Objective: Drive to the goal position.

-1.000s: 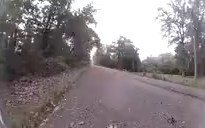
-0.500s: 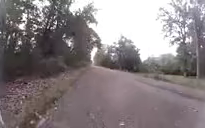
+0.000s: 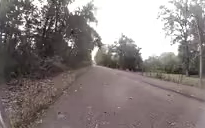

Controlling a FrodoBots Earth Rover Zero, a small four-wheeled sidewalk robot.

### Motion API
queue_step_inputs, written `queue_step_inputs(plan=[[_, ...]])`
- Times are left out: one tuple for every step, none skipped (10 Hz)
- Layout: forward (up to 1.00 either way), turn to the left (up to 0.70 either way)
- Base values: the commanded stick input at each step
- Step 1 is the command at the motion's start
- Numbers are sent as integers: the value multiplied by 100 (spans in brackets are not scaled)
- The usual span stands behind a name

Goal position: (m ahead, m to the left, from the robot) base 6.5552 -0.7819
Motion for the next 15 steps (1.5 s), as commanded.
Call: queue_step_inputs(plan=[[70, 0], [70, 0], [70, 0], [70, 0], [70, 0], [70, 0], [70, 0], [70, 0], [70, 0], [70, 0], [70, 0], [70, 0], [70, 0], [70, 0], [70, 0]])
